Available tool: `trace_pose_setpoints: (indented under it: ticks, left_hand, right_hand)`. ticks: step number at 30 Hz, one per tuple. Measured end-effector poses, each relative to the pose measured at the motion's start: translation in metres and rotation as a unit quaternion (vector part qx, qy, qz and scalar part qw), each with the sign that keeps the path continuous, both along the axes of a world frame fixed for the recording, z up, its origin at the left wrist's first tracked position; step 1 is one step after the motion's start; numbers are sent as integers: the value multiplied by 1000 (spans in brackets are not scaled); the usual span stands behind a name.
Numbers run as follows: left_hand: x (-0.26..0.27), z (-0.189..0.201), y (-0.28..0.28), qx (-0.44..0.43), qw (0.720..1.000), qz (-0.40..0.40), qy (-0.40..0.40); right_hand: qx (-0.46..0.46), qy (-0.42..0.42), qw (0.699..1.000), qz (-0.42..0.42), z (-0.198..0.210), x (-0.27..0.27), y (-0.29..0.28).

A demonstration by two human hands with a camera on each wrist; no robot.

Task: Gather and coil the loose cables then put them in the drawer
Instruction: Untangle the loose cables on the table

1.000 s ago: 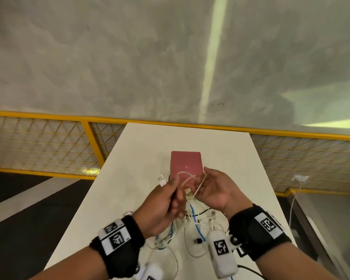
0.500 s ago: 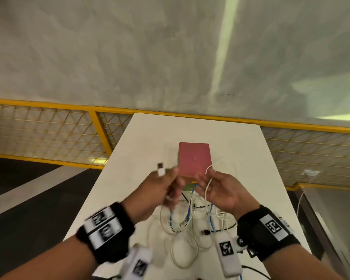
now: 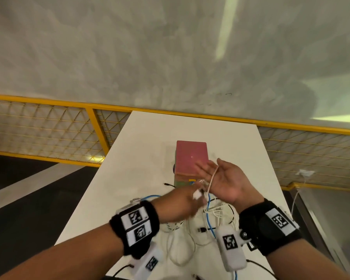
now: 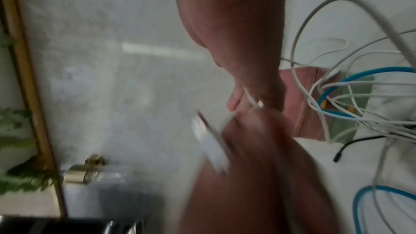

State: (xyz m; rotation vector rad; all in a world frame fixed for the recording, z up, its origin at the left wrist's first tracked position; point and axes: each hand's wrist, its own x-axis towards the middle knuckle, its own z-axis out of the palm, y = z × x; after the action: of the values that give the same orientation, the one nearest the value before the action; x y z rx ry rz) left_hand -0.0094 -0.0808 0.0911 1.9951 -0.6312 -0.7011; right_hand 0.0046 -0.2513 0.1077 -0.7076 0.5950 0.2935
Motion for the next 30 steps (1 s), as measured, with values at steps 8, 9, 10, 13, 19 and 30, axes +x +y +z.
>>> trace_pose_setpoints:
  ticks: [8,9,10,13,19,30]
  left_hand:
    - [-24,-18,78,206,952,-207,91]
    - [-22,-20,83,240,943,-219,72]
    - [-18,-22,87,261,942,-207,36]
    - [-1,-12,74,190,977,-27,-90]
    - [14,17,6,58,964,99,-240]
    - [5,-2,-11,1,982,131,-137]
  right_hand:
    - [-23,50,997,-55,-26,6,-18]
    - [-26,50,996,-65,-28,5,-19]
    - [-26,44,996,-69,-29,4,-19]
    - [-28,21,998,-48,-31,-2,-14]
    - [-24,1,1000,-21,-30,-15,14]
    - [-38,-58,993,95,-21,-26,26]
